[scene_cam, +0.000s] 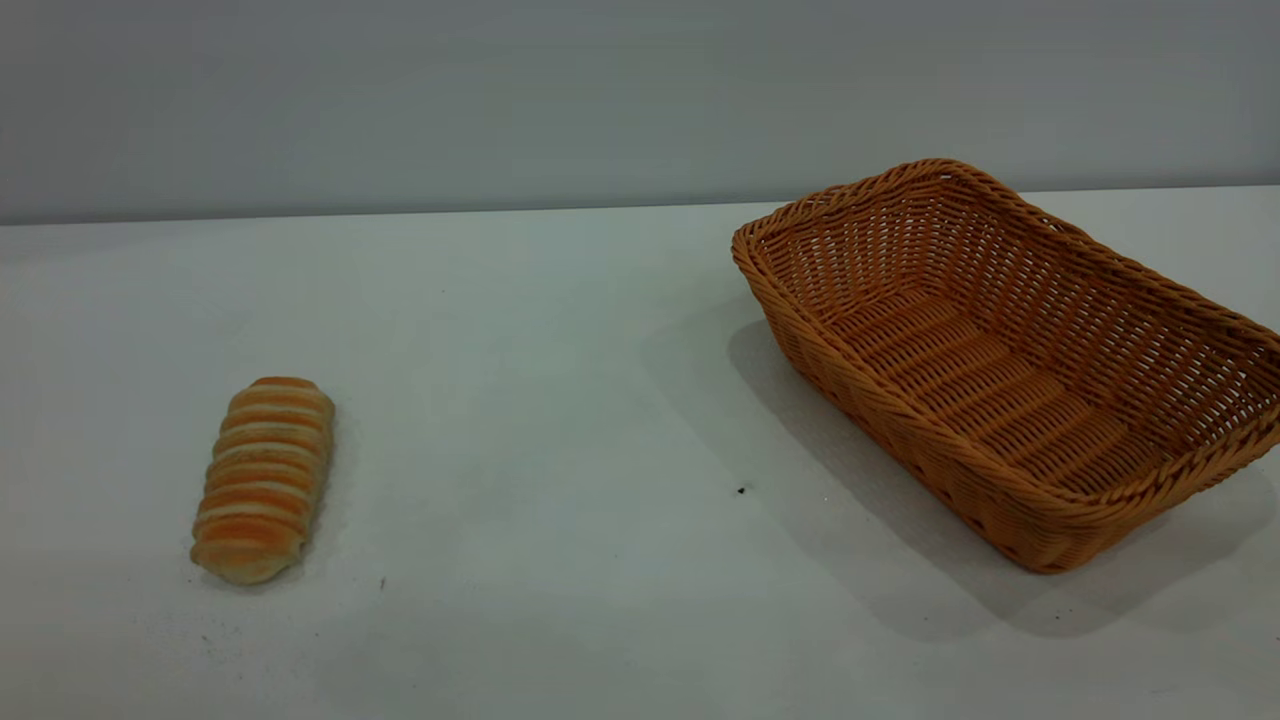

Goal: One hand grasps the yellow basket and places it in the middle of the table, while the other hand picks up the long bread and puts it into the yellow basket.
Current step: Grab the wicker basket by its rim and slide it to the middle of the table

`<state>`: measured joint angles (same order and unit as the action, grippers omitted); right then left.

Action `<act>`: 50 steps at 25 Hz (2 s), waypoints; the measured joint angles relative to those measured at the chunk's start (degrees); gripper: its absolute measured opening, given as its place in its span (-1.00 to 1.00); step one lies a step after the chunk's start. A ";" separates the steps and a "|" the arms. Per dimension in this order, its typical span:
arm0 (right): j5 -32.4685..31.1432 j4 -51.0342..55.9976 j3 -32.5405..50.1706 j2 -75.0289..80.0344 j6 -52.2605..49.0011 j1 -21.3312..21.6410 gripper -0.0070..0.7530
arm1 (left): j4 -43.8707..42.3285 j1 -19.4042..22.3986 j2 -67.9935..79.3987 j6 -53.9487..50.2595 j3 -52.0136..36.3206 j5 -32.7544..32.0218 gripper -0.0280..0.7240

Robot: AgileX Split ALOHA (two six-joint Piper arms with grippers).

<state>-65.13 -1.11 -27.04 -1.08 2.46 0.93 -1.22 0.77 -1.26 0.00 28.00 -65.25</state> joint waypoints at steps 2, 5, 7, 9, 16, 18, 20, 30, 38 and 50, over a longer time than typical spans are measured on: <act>0.00 0.00 0.00 0.00 0.00 0.00 0.46 | 0.00 0.00 0.00 0.00 0.00 0.00 0.56; 0.00 0.00 0.00 0.00 0.00 0.00 0.46 | 0.00 0.00 0.00 0.00 0.00 0.00 0.56; 0.00 0.00 0.00 0.00 0.00 0.00 0.46 | 0.00 0.00 0.00 0.00 0.00 0.00 0.56; 0.00 0.00 0.00 0.00 0.00 0.00 0.46 | 0.00 0.00 0.00 0.00 0.00 0.00 0.56; 0.00 0.00 0.00 0.00 0.00 0.00 0.46 | 0.05 0.00 0.00 0.00 0.00 0.00 0.56; 0.00 0.00 0.00 0.00 0.00 0.00 0.46 | 0.05 0.00 0.00 0.00 0.00 0.00 0.56; 0.00 0.00 0.00 0.00 0.00 0.00 0.46 | 0.05 0.00 0.00 0.00 0.00 0.00 0.56; 0.00 0.00 0.00 0.00 0.00 0.00 0.46 | 0.11 0.00 0.00 0.00 0.00 0.00 0.56; 0.00 0.00 0.00 0.00 0.00 -0.38 0.46 | 0.11 -0.13 0.00 0.00 0.00 0.00 0.56; 0.00 0.21 0.00 0.00 0.00 -5.60 0.46 | 0.11 -6.68 0.00 0.00 0.00 0.00 0.56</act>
<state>-65.13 -0.90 -27.04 -1.08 2.46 -4.67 -1.12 -5.92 -1.26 0.00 28.00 -65.25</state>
